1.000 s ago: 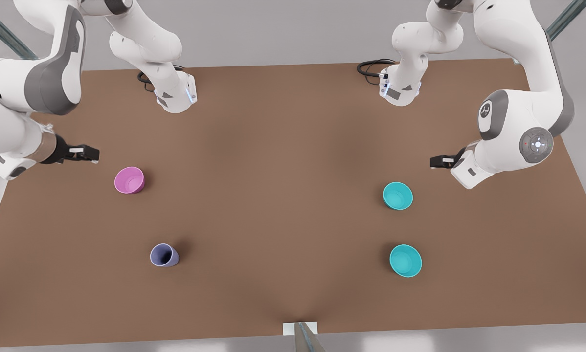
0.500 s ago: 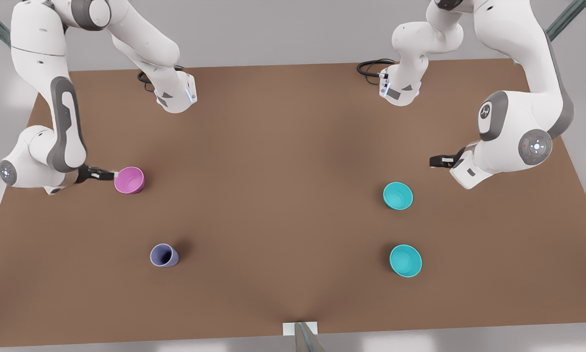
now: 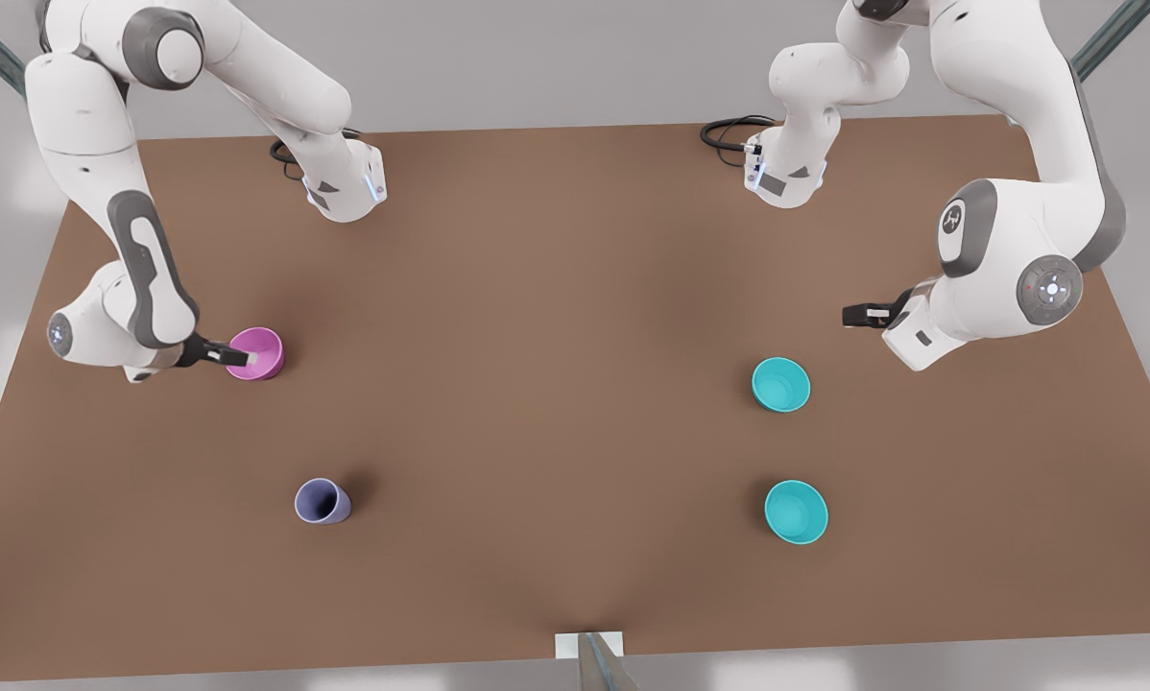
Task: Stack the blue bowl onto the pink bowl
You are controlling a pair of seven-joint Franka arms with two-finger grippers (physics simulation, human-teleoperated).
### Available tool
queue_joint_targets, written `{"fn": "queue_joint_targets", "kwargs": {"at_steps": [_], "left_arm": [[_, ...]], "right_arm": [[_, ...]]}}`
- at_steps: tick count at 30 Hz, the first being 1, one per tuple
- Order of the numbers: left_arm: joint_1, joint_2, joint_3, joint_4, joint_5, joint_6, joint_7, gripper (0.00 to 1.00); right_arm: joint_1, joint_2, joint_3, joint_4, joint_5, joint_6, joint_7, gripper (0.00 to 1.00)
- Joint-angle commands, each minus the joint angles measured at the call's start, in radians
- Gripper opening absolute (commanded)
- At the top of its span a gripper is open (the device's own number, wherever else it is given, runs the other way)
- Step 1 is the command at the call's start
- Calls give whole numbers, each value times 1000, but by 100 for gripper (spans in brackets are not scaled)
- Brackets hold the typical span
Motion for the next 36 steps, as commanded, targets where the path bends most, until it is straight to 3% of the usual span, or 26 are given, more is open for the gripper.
{"fn": "queue_joint_targets", "kwargs": {"at_steps": [1, 2, 3, 4, 5, 7, 11, 15, 19, 21, 22, 27, 31, 32, 36], "left_arm": [[1, -1, 0, 0, 0, -2, 0, 100], [1, 2, 0, 0, 0, -2, 0, 100], [-1, 5, 0, 0, 0, -2, 0, 100], [-1, 2, 0, 2, 0, -7, 0, 100], [-1, 4, 0, 0, 0, -16, 0, 100], [-1, 4, 0, 2, 0, -16, 0, 100], [-1, 4, 0, 2, 0, -16, 0, 100], [-1, 5, 0, 0, 0, -16, 0, 100], [-1, 5, 0, 0, 0, -15, 0, 100], [-1, 5, 0, 0, 0, -15, 0, 100], [-1, 5, -2, 0, 0, -15, 0, 100], [-1, 4, -2, 2, 0, -16, 0, 100], [-1, 5, -2, 0, -1, -16, 0, 100], [-1, 5, -2, 0, 0, -16, -2, 100], [-1, 7, -2, 0, 0, -16, -2, 100]], "right_arm": [[0, 3, 2, 1, 11, 27, -87, 100], [2, 5, 2, 2, 11, 26, -87, 74], [3, 5, 2, 2, 11, 21, -87, 58], [6, 5, 0, 4, 11, 18, -89, 51], [6, 5, 0, 5, 11, 16, -89, 30], [6, 5, 0, 8, 11, 12, -87, 23], [9, -20, 23, 54, 11, -62, -87, 21], [12, -61, 115, 91, 54, -120, -49, 21], [25, -98, 337, 117, 144, -123, 154, 21], [32, -98, 497, 117, 144, -37, 353, 21], [130, -86, 505, 128, 146, 36, 468, 21], [542, 143, 480, 307, 154, 361, 953, 21], [887, 330, 249, 564, 154, 460, 1155, 21], [931, 357, 206, 600, 154, 460, 1177, 21], [937, 390, 203, 630, 150, 460, 1185, 21]]}}
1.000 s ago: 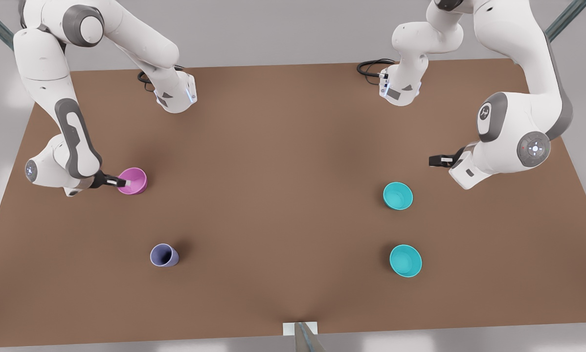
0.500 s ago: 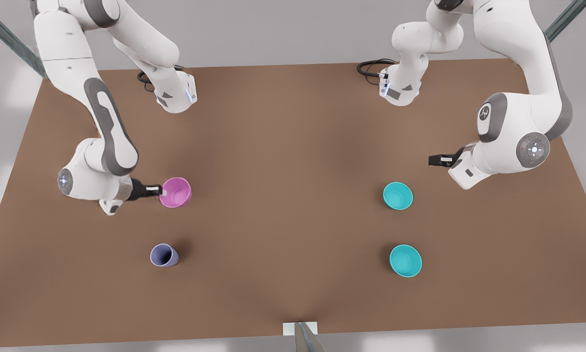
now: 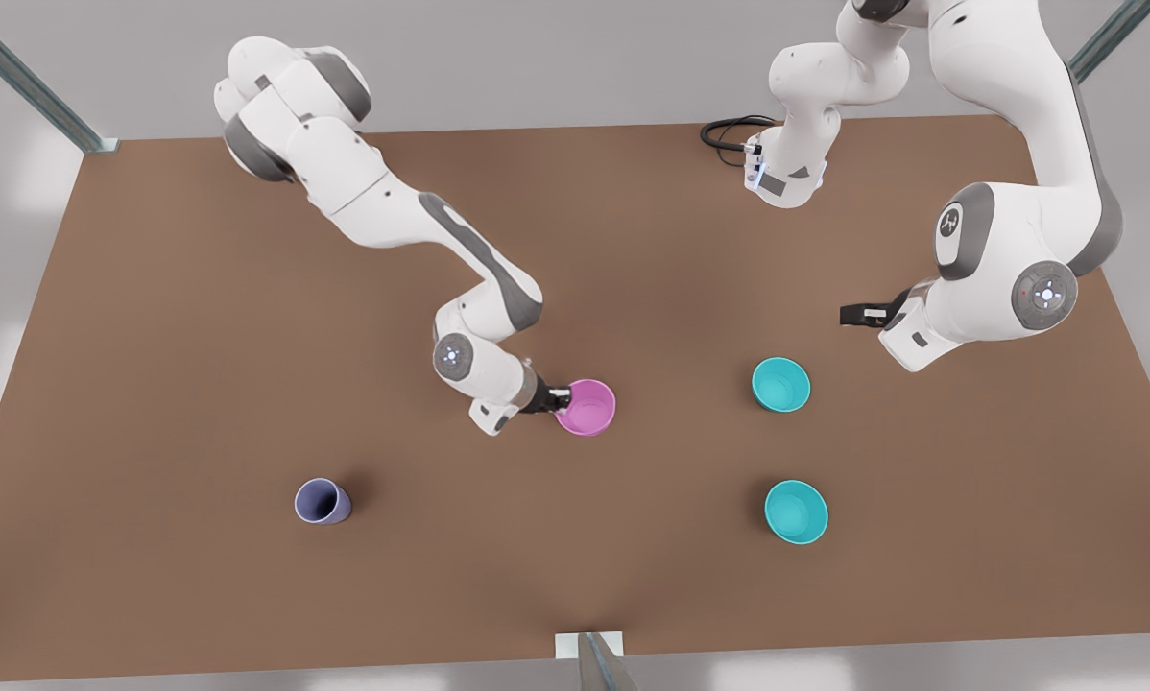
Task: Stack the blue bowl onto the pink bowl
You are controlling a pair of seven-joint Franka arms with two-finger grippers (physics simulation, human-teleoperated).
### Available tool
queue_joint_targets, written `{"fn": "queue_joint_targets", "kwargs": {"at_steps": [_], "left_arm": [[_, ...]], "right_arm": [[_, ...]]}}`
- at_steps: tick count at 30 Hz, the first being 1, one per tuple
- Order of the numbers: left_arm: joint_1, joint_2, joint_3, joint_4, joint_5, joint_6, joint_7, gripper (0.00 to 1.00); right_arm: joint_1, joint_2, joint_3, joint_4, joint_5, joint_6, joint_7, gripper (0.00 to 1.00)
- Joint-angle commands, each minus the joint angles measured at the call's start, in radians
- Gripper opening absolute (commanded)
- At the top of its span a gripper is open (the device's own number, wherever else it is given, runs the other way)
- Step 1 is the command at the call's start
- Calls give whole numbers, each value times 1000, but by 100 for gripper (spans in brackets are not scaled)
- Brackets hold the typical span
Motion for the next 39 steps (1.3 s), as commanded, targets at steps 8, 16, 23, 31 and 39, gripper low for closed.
{"fn": "queue_joint_targets", "kwargs": {"at_steps": [8, 16, 23, 31, 39], "left_arm": [[0, -1, 0, 0, 0, -4, -1, 100], [0, 22, 1, 0, -28, -2, -15, 100], [6, 194, 0, -204, -43, 525, -86, 100], [15, 274, 43, -374, -112, 799, 73, 100], [8, 309, 43, -395, -135, 825, 73, 100]], "right_arm": [[27, 43, -12, 39, -7, 74, 601, 69], [-73, -9, -15, 100, -10, -96, 584, 100], [-608, -150, -13, 465, -191, -1314, 25, 100], [-605, -509, -31, 513, -464, -1606, -181, 100], [-608, -564, -31, 370, -465, -1494, -181, 100]]}}
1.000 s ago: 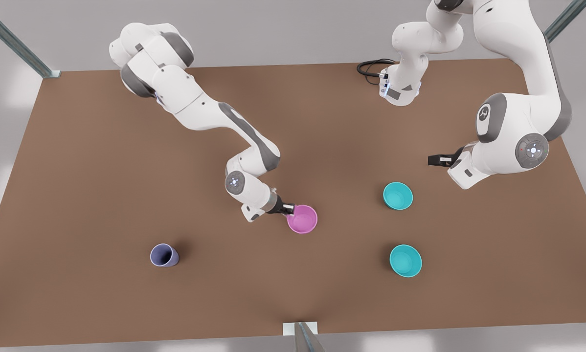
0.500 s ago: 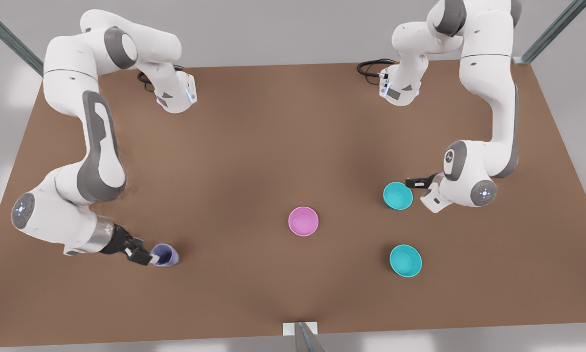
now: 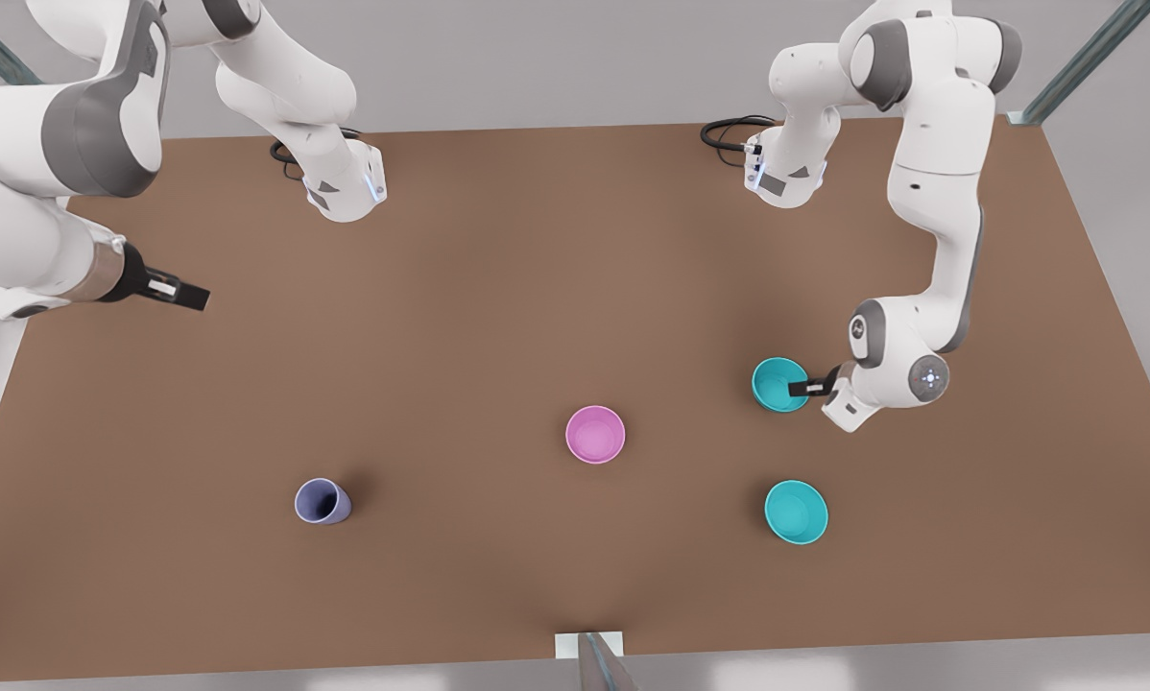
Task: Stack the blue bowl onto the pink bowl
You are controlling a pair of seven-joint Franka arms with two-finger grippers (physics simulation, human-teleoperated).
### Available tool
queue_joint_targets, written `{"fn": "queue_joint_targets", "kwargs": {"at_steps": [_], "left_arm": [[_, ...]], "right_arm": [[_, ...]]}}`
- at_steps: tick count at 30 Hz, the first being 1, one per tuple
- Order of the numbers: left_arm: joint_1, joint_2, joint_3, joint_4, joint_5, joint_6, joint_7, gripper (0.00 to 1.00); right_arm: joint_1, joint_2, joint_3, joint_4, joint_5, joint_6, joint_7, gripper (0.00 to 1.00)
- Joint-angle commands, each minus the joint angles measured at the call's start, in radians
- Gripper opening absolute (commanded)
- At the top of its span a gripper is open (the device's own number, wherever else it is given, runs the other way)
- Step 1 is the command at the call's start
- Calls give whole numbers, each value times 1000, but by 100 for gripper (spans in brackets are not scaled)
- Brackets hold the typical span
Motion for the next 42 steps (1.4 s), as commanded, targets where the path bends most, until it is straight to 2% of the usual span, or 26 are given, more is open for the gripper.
{"fn": "queue_joint_targets", "kwargs": {"at_steps": [1, 2, 3, 4, 6, 7, 11, 14, 23, 27, 29, 31, 32, 35, 42], "left_arm": [[-2, 1, 0, -1, -7, 46, 46, 100], [-3, 3, 0, -1, -7, 43, 46, 100], [-5, 1, 0, -1, -7, 38, 45, 89], [-5, -1, 0, -1, -7, 36, 46, 59], [-8, -2, 0, -1, -7, 29, 45, 36], [-11, -1, 0, -1, -7, 29, 45, 34], [-20, 9, 0, -1, -7, 33, 45, 34], [-22, 7, 0, 0, -8, 30, 43, 21], [-51, -31, -5, 20, -8, -39, -12, 21], [-193, -30, -55, 255, -10, -333, -325, 21], [-245, 48, -135, 442, -10, -349, -534, 21], [-330, 165, -146, 641, -5, -350, -692, 21], [-338, 214, -146, 677, -8, -335, -724, 21], [-354, 259, -161, 680, -11, -203, -762, 21], [-379, 299, -160, 683, -8, -83, -821, 21]], "right_arm": [[-3, -3, 1, -2, -9, -22, -225, 100], [-3, -3, 1, -4, -9, -18, -225, 100], [-6, -3, 1, -4, -9, -17, -228, 100], [-6, -1, 1, -4, -9, -17, -228, 100], [-9, 6, 1, -2, -7, -17, -230, 100], [-9, 8, 1, -2, -7, -18, -230, 100], [-7, 11, 1, -2, -7, -20, -230, 100], [-9, 17, -1, -2, -7, -20, -230, 100], [-7, 20, -19, -2, -7, -25, -231, 100], [-7, 22, -19, -5, -6, -26, -230, 100], [-6, 29, -26, -5, -6, -28, -228, 100], [-6, 31, -27, -5, -6, -29, -228, 100], [-6, 34, -29, -5, -6, -29, -228, 100], [-3, 40, -41, -7, -6, -25, -230, 100], [-1, 41, -41, -7, -4, -23, -230, 100]]}}
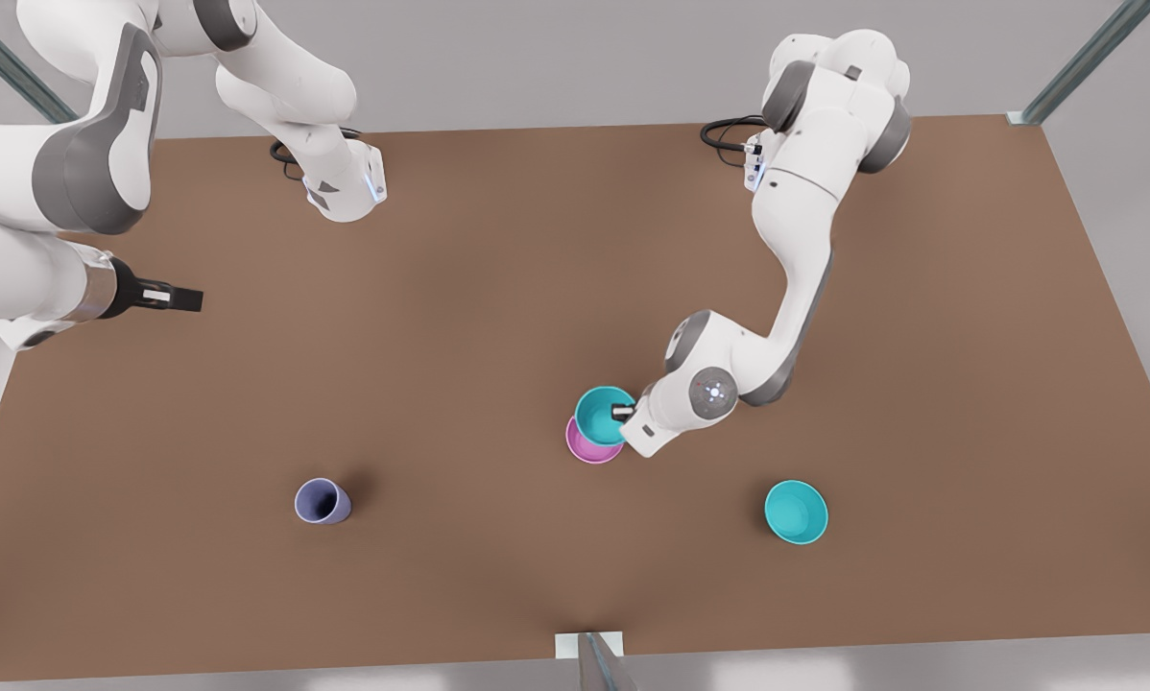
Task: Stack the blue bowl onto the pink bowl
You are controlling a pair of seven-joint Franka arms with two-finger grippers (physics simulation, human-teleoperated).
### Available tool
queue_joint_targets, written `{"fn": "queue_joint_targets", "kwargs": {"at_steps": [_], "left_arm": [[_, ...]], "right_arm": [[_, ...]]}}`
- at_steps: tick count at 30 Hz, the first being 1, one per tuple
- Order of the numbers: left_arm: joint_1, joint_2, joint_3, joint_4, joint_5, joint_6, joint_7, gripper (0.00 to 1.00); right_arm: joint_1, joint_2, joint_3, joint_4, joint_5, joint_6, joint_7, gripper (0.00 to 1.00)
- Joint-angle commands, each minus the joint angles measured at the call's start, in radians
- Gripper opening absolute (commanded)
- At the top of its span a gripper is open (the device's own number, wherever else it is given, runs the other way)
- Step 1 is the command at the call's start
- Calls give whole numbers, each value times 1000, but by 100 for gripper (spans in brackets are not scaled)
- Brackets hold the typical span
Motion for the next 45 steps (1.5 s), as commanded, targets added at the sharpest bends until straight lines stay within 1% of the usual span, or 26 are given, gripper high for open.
{"fn": "queue_joint_targets", "kwargs": {"at_steps": [1, 7, 19, 21, 28, 29, 32, 33, 34, 35, 36, 37, 38, 39, 40, 41, 45], "left_arm": [[0, 6, -1, 2, -4, 78, -375, 21], [0, 26, -11, -1, -4, 157, -380, 21], [1, 18, -33, -13, -9, 120, -382, 21], [1, 18, -33, -13, -9, 88, -380, 21], [1, 19, -33, -32, -9, 88, -371, 21], [3, 19, -33, -33, -9, 88, -362, 100], [9, 6, -33, -33, -18, 79, -369, 100], [21, -48, -18, -30, -18, -56, -357, 100], [32, -122, 53, -25, -13, -229, -291, 100], [32, -209, 160, -13, -2, -434, -140, 100], [31, -280, 280, 71, 16, -669, 46, 100], [31, -316, 324, 134, 94, -793, 189, 100], [31, -346, 324, 143, 163, -838, 256, 100], [34, -382, 329, 151, 185, -855, 258, 100], [86, -539, 300, 3, 200, -745, 258, 100], [116, -616, 263, -76, 196, -680, 258, 100], [116, -603, 266, -58, 177, -734, 257, 100]], "right_arm": [[1, -1, 0, 0, 2, 0, -22, 100], [1, 5, 0, 0, 2, 2, -20, 100], [2, 8, -1, -8, 2, -3, -20, 100], [2, 8, -1, -8, 2, -1, -20, 100], [2, 13, -1, -8, 2, 0, -20, 100], [2, 13, -1, -8, 2, 0, -20, 100], [2, 13, -1, -8, 2, 0, -20, 100], [2, 14, -1, -8, 2, 0, -20, 100], [2, 13, -1, -8, 2, 0, -20, 100], [2, 14, -1, -8, 2, -1, -20, 100], [2, 13, -1, -6, 2, -1, -20, 100], [2, 13, -1, -6, 2, -1, -20, 100], [2, 13, -1, -6, 2, -1, -20, 100], [2, 13, -1, -6, 3, -1, -20, 100], [2, 13, -1, -6, 3, -1, -20, 100], [2, 14, -1, -4, 2, -1, -20, 100], [2, 5, -1, -6, -1, 9, -22, 100]]}}
